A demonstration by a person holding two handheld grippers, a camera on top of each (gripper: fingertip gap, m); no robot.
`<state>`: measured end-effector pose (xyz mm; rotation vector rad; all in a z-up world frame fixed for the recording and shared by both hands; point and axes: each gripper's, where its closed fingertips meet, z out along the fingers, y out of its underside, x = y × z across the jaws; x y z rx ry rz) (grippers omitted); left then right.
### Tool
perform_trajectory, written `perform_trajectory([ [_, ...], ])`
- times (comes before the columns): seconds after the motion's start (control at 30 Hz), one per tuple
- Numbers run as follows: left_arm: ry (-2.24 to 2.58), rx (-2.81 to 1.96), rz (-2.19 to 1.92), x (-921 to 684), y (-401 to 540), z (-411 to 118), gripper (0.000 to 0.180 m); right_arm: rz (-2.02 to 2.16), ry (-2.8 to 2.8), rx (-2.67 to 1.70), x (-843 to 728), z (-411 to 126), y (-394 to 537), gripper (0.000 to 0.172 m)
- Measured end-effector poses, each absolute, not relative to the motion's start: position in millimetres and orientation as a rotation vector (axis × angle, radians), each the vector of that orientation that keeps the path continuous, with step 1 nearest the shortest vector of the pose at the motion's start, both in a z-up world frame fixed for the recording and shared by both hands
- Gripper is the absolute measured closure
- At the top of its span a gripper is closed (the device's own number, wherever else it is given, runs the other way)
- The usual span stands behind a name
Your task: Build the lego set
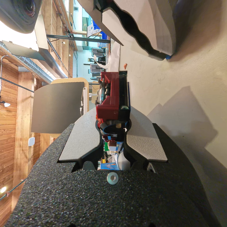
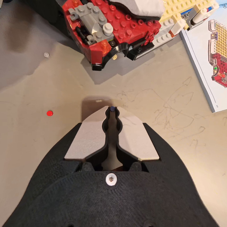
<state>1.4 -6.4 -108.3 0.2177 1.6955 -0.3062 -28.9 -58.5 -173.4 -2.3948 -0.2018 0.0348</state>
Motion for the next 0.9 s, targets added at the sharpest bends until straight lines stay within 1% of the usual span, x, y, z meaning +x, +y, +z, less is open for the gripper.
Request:
perform_trajectory([
  [0.17, 1.677, 0.211, -0.31, 2, -7, -106, 0.145, 0.012, -0.196, -2.342, -26, -160, -56, 0.164],
  [0.37, 1.658, 0.212, -0.299, 3, -8, -104, 0.145, 0.003, -0.2, -2.145, -28, -100, -46, 0.164],
  [0.47, 1.651, 0.22, -0.296, 2, -9, -104, 0.145, 0.049, -0.213, -2.097, -37, -81, -40, 0.164],
  [0.9, 1.641, 0.249, -0.306, -1, -16, -104, 0.145, 0.155, -0.216, -2.1, -55, -82, -30, 0.164],
])
